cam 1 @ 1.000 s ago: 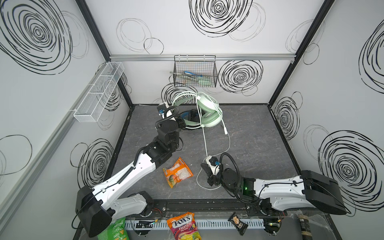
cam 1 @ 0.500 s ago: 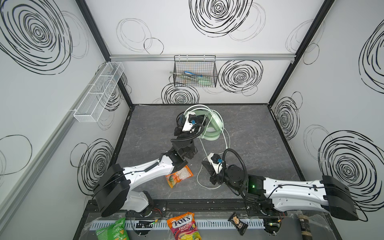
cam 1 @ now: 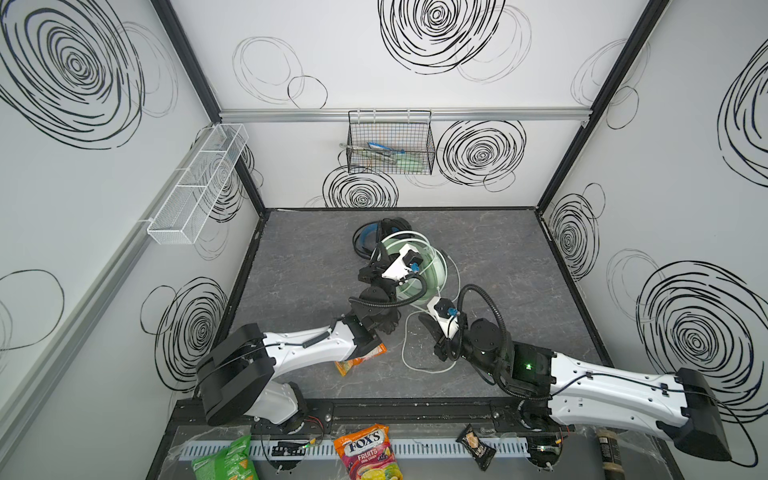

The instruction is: Wrap the headphones

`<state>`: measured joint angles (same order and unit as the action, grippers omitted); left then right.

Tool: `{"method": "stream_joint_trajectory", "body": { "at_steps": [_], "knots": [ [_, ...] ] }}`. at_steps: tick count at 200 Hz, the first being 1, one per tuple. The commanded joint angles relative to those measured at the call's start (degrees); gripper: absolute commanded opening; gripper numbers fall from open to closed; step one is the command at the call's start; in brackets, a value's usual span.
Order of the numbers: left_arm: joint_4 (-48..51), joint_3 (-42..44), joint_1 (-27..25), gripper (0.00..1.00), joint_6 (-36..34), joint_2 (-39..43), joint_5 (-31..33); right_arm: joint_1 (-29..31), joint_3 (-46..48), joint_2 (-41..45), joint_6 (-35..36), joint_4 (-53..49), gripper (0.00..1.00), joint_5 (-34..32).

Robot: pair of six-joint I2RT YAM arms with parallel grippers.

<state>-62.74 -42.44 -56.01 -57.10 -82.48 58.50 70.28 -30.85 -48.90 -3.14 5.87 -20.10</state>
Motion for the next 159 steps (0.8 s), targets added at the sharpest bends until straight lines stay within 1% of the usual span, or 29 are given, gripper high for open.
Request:
{"method": "stream_joint_trajectory", "body": {
  "at_steps": [1, 19, 37, 52, 66, 83, 100, 117, 135, 145, 159],
  "knots": [
    [-10.47, -0.55, -1.43, 0.0, -8.71, -1.79, 1.8, -0.98, -2.89, 2.14, 1.8, -5.61, 0.0, 0.41],
    [-11.26, -0.72, -2.94, 0.0, -11.41, -2.78, 2.56, -1.18, -3.39, 2.98, 3.61, -7.34, 0.0, -3.22],
    [-9.81, -0.77, -3.58, 0.0, -11.55, -2.27, 3.17, -1.32, -4.43, 4.24, 4.61, -8.98, 0.0, -8.28],
    [-7.98, -0.71, -3.59, 0.0, -11.37, -1.4, 3.69, -1.47, -4.74, 5.75, 5.51, -8.67, 0.0, -10.24],
    [-7.05, -1.66, -3.19, 0.0, -11.83, -1.19, 5.52, -1.47, -4.74, 7.08, 6.12, -8.17, 0.0, -13.92],
    [-6.86, -2.11, -3.38, 0.0, -13.74, -0.45, 6.44, -2.05, -4.91, 8.22, 6.38, -8.13, 0.0, -18.29],
    [-5.79, -2.08, -4.47, 0.0, -16.49, 0.42, 6.41, -3.03, -5.5, 9.23, 6.89, -8.63, 0.0, -20.17],
    [0.11, -3.27, -4.98, 0.0, -17.04, 1.03, 7.32, -3.78, -6.05, 9.81, 7.56, -8.95, 0.0, -21.67],
    [3.17, -3.36, -6.17, 0.0, -17.89, 2.68, 7.93, -4.25, -6.23, 9.93, 8.29, -8.68, 0.0, -22.64],
    [7.88, -3.76, -6.85, 0.0, -16.17, 4.09, 7.65, -4.34, -6.33, 9.66, 9.16, -8.39, 0.0, -22.79],
    [18.98, -4.9, -7.74, 0.0, -11.05, 6.32, 6.26, -4.3, -6.49, 9.41, 9.9, -8.25, 0.0, -22.81]
  ]
}}
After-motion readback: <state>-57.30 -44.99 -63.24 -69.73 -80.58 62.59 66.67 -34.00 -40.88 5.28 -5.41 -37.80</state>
